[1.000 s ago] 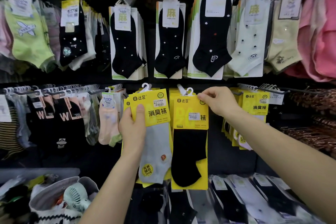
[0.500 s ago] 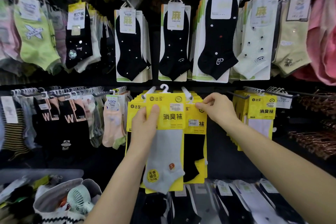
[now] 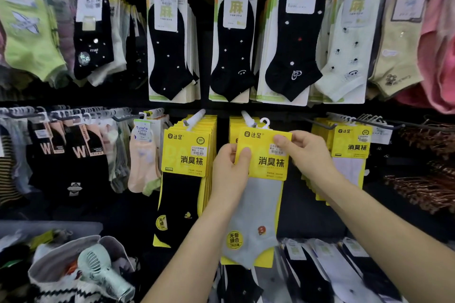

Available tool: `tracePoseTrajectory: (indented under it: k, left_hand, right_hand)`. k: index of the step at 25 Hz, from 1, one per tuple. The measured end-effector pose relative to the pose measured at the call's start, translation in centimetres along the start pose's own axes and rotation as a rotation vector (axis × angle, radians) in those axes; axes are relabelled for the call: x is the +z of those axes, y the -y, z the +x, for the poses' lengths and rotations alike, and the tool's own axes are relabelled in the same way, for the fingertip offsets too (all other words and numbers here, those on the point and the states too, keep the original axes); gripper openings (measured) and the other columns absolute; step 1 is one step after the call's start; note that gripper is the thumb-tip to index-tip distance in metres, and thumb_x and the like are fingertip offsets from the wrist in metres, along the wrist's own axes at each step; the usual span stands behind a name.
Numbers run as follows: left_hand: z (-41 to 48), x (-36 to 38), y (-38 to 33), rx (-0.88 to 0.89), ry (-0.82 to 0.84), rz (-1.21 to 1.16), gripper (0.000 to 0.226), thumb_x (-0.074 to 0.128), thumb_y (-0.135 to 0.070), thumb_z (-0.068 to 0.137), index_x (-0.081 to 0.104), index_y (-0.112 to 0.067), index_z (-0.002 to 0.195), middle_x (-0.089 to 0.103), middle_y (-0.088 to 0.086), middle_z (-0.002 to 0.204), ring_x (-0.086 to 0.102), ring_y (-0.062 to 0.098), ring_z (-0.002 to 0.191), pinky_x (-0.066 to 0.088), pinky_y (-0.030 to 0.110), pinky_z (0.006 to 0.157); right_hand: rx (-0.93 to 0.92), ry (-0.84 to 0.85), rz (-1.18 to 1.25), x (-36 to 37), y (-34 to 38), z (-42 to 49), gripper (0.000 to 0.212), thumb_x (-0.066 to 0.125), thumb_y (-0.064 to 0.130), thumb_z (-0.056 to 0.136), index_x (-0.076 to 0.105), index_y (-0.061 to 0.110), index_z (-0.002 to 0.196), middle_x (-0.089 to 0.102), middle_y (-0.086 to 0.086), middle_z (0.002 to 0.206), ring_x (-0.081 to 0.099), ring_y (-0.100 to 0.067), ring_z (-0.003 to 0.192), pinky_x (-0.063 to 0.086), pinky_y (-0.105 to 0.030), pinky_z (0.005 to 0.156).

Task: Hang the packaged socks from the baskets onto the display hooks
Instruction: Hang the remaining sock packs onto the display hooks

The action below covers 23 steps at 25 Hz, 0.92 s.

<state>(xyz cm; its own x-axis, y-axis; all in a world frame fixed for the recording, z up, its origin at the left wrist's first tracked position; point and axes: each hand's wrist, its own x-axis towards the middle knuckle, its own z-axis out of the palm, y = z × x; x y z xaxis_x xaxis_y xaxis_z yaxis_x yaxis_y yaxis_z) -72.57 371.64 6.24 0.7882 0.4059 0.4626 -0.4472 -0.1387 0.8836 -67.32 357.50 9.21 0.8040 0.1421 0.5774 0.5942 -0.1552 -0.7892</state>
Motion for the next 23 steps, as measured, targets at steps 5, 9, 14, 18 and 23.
tracePoseTrajectory:
  k: [5, 9, 14, 18, 23]
  left_hand:
    - [0.9, 0.5, 0.4, -0.006, -0.153, -0.021, 0.014, 0.057, -0.017, 0.09, 0.051, -0.019, 0.102, 0.06, -0.002, 0.1, 0.059, 0.01, 0.093, 0.05, 0.022, 0.077]
    - [0.7, 1.1, 0.8, 0.059, -0.232, 0.006, 0.025, 0.059, -0.019, 0.088, 0.044, -0.022, 0.107, 0.054, -0.005, 0.1, 0.056, 0.01, 0.092, 0.048, 0.022, 0.076]
    - [1.1, 1.3, 1.3, 0.103, -0.256, 0.044, 0.025, 0.062, -0.019, 0.086, 0.048, -0.019, 0.106, 0.058, 0.0, 0.102, 0.058, 0.015, 0.095, 0.051, 0.03, 0.08]
    - [1.8, 1.2, 2.1, 0.07, -0.237, 0.147, 0.038, 0.063, -0.015, 0.084, 0.049, -0.014, 0.119, 0.055, 0.003, 0.119, 0.052, 0.018, 0.112, 0.045, 0.037, 0.098]
    - [2.7, 1.0, 3.0, 0.036, -0.043, 0.123, 0.056, 0.052, -0.008, 0.09, 0.032, -0.013, 0.142, 0.051, 0.003, 0.134, 0.049, 0.016, 0.122, 0.041, 0.035, 0.104]
  right_hand:
    - [0.058, 0.064, -0.127, 0.1, 0.5, 2.2, 0.015, 0.065, 0.031, 0.085, 0.067, 0.02, 0.075, 0.068, 0.014, 0.064, 0.058, 0.012, 0.053, 0.038, -0.001, 0.047]
    - [0.046, 0.1, -0.146, 0.2, 0.2, 2.6, 0.015, 0.065, 0.03, 0.086, 0.066, 0.023, 0.073, 0.067, 0.016, 0.062, 0.061, 0.012, 0.057, 0.039, -0.001, 0.049]
    - [0.084, 0.109, -0.217, 0.8, -0.1, 2.3, 0.024, 0.064, 0.033, 0.086, 0.07, 0.013, 0.074, 0.073, -0.002, 0.074, 0.067, -0.011, 0.07, 0.051, -0.028, 0.065]
    - [0.123, 0.027, -0.238, 2.0, -1.3, 1.9, 0.022, 0.066, 0.039, 0.083, 0.062, 0.019, 0.075, 0.071, -0.006, 0.079, 0.066, -0.022, 0.076, 0.051, -0.035, 0.068]
    - [0.052, -0.118, -0.283, 3.7, -3.5, 0.3, 0.044, 0.062, 0.043, 0.083, 0.044, 0.021, 0.117, 0.053, 0.004, 0.103, 0.055, -0.016, 0.096, 0.048, -0.034, 0.078]
